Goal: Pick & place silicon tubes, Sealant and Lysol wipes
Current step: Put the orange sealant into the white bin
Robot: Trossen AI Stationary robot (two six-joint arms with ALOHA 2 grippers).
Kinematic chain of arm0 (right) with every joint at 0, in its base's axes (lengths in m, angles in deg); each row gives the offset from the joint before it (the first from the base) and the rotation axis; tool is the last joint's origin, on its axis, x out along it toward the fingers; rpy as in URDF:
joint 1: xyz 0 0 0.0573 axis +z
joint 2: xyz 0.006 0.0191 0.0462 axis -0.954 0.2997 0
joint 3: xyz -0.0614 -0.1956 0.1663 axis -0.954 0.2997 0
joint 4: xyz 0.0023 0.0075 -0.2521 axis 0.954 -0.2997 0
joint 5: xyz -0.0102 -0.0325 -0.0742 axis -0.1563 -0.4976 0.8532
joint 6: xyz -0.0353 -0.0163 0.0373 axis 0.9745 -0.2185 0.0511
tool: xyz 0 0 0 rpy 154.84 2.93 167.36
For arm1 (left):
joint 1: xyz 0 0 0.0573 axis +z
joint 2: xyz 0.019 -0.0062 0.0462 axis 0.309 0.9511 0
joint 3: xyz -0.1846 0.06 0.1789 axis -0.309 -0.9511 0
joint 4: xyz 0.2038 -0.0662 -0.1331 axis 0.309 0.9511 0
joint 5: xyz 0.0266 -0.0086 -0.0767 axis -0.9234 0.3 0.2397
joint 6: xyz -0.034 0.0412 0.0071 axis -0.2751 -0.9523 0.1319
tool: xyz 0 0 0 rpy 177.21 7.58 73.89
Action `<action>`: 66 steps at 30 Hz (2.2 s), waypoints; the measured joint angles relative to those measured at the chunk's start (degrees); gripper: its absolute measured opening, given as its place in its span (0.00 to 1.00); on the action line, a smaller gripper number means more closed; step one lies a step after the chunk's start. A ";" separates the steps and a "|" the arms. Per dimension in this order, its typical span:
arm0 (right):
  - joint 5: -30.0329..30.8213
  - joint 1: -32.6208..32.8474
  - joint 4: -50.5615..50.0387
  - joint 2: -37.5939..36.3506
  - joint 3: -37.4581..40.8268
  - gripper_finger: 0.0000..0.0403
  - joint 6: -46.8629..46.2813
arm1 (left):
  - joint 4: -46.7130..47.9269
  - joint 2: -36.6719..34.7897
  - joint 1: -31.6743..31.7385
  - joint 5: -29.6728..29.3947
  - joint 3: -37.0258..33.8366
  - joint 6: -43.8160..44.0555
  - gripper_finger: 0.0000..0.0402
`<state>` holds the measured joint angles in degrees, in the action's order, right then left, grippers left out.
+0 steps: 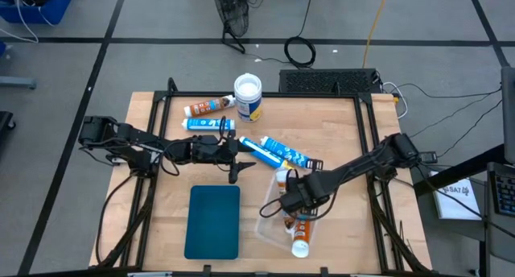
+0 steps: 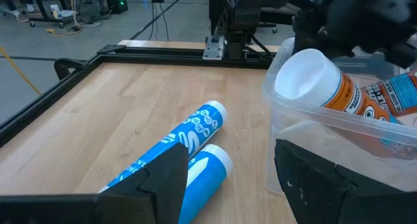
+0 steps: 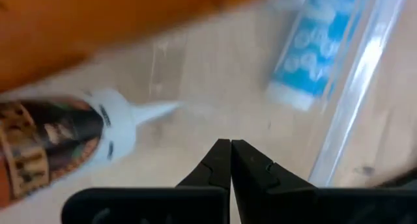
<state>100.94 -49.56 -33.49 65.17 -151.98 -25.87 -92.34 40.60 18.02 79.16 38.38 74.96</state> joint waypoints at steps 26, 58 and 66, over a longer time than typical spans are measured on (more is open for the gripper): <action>29.88 8.64 37.14 -31.02 13.97 0.00 22.68 | -0.01 0.00 0.01 0.00 0.00 0.01 0.57; 6.46 -2.03 129.12 -55.47 75.59 0.21 55.15 | 3.52 -0.15 -0.04 -0.02 0.56 6.25 0.57; 7.25 -2.22 128.87 -55.43 80.12 0.55 50.83 | 60.26 -3.64 4.40 -12.91 25.25 0.39 0.57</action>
<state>108.19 -51.78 95.38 9.74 -71.87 24.96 -32.08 36.96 22.41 66.24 63.64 75.35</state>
